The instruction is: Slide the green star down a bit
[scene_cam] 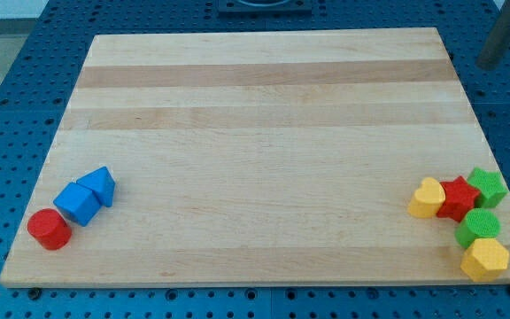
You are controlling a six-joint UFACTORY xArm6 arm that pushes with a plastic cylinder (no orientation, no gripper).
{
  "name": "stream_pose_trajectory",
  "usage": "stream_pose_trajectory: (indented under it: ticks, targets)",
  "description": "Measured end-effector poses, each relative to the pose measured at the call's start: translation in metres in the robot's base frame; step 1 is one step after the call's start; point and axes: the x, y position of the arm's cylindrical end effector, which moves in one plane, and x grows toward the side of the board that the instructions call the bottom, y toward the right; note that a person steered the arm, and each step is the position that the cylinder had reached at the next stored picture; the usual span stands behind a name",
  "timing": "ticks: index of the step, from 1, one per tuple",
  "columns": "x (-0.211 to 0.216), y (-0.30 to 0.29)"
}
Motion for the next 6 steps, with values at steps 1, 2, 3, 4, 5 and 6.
stream_pose_trajectory:
  ticks: [1, 2, 3, 4, 5, 6]
  targets:
    - [0.028, 0.0]
    - [0.057, -0.002]
    - [0.103, -0.006]
    - [0.103, -0.006]
    - [0.105, -0.009]
    - [0.143, -0.054]
